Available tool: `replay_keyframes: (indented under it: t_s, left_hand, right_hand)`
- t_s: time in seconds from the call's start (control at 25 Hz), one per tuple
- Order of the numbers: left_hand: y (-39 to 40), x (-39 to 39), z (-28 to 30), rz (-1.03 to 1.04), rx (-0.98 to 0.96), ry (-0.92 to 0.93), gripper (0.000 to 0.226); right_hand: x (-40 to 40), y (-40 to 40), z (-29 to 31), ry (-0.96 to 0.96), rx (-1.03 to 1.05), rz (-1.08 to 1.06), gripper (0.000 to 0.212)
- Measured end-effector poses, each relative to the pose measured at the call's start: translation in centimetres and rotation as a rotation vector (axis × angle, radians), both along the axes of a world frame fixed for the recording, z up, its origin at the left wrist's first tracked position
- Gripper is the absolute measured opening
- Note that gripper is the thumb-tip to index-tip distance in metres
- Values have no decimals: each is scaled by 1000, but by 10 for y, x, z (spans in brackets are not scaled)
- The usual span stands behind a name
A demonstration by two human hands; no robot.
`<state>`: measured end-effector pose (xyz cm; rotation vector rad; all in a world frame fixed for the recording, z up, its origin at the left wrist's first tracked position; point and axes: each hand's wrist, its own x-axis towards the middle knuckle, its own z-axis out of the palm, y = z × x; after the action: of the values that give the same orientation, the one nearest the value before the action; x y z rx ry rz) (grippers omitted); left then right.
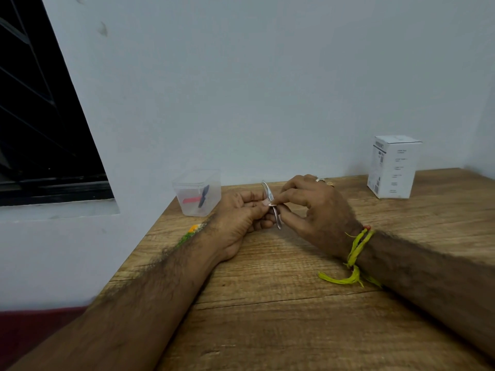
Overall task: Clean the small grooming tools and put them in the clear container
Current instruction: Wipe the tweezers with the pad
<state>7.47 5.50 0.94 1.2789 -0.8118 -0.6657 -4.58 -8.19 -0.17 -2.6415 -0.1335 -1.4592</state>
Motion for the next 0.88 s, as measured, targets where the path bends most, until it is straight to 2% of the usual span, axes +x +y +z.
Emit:
replay_keyframes:
  t_s: [0.4,0.88]
  left_hand:
    - [0,-1,0,-2,0,11,11]
    - [-1,0,0,10,-18,40,12]
  right_hand:
    - [-2,3,0,9,-17,-6,11]
    - [-1,3,0,35,1,42,16]
